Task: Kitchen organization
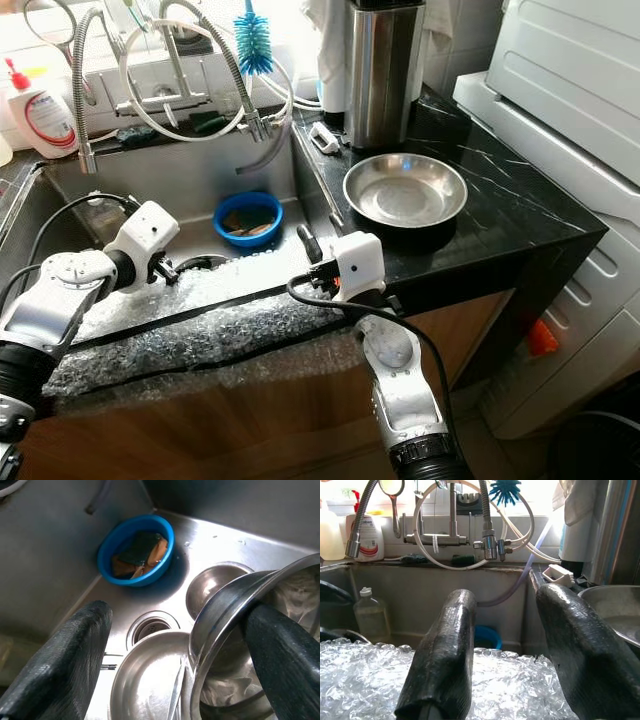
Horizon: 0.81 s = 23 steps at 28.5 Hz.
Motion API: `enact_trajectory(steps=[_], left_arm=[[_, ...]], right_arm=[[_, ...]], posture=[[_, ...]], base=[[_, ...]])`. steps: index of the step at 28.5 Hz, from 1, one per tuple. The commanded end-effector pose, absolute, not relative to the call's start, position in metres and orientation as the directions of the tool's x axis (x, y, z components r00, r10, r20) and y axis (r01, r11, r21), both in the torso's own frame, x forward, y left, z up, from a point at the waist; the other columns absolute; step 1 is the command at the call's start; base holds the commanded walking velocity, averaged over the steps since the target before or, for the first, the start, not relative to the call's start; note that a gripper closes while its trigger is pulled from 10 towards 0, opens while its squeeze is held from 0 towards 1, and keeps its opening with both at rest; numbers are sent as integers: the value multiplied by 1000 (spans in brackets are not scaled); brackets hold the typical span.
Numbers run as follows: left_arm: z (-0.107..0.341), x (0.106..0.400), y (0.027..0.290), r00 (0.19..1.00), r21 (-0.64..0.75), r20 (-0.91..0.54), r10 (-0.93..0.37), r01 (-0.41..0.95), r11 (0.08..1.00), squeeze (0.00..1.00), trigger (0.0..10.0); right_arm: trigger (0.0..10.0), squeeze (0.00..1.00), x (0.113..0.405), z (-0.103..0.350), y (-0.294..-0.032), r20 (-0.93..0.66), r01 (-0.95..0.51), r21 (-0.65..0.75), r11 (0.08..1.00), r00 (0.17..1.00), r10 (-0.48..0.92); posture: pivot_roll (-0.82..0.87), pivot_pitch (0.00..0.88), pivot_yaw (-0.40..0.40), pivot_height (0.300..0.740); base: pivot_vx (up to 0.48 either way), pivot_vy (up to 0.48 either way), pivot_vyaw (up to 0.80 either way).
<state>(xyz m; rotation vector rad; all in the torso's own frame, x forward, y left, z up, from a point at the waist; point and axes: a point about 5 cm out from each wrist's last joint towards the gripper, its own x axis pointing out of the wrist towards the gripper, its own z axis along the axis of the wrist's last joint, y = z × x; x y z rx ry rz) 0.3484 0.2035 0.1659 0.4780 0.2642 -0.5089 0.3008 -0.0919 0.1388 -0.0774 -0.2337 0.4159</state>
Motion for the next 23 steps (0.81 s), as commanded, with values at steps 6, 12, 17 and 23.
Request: enact_trajectory(steps=[6, 12, 17, 23], left_arm=[[209, 348, 239, 922, 384, -191, -338, 387, 839, 0, 10000], [197, 355, 247, 911, 433, -275, -308, 404, 806, 0, 10000], [178, 359, 238, 852, 468, -390, -350, 510, 722, 0, 10000], [164, 362, 228, 771, 421, -469, -430, 624, 659, 0, 10000]], right_arm=[[10000, 0, 301, 140, -88, 213, -411, -116, 904, 879, 427], [10000, 0, 302, 140, -86, 212, -421, -115, 900, 875, 436], [10000, 0, 301, 140, -87, 208, -422, -121, 898, 874, 439], [10000, 0, 303, 140, -87, 207, -428, -124, 895, 871, 445]], posture=[[-54, 0, 62, 740], [-58, 0, 65, 740], [-71, 0, 71, 740], [-69, 0, 74, 740]], base=[[0, 0, 0], [0, 0, 0], [0, 0, 0], [0, 0, 0]])
